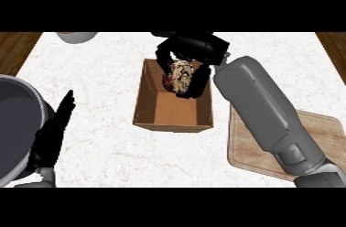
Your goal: Pick the cupcake from the cutting board and place it in the cardboard box
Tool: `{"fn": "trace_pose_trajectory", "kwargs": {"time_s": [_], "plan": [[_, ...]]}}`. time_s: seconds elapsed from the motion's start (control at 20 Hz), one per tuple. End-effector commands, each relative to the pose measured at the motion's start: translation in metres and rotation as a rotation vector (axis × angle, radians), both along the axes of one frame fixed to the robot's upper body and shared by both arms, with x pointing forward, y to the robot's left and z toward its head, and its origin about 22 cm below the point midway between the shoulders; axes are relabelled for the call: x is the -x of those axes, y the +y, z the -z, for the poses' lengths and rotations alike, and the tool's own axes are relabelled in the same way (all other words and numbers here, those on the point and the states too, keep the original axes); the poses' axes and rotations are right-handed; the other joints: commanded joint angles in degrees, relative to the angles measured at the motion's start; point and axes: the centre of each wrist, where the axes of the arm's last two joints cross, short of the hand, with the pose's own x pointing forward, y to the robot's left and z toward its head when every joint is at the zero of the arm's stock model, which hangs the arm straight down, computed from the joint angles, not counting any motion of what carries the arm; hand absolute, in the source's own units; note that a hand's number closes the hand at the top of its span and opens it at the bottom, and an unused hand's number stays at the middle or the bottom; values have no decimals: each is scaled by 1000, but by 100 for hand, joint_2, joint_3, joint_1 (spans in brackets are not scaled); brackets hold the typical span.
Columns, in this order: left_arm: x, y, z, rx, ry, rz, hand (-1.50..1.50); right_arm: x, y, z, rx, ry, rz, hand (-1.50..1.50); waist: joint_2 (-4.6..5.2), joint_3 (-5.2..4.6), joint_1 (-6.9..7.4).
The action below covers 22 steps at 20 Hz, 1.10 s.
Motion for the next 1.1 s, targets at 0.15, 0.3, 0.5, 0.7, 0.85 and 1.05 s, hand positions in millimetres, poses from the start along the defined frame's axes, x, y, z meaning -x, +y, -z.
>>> {"fn": "trace_pose_trajectory", "kwargs": {"time_s": [0.15,0.3,0.5,0.7,0.85,1.05], "plan": [[-10,7,-9,15,13,4,0,14,37,58,115,5,42,150,9,2,-12],[-4,-12,4,0,1,18,0,17,44,70,129,116,90,-150,9,1,40],[-7,-16,10,-6,2,15,0,11,50,76,103,118,75,-150,28,1,105],[-3,0,1,4,-1,33,0,16,43,90,-50,215,107,-150,27,2,168],[-2,2,-1,10,-10,33,0,3,26,90,-217,291,190,-150,54,5,184],[-7,-11,-11,9,-9,50,0,-4,25,77,-382,401,246,-150,40,6,240]]}}
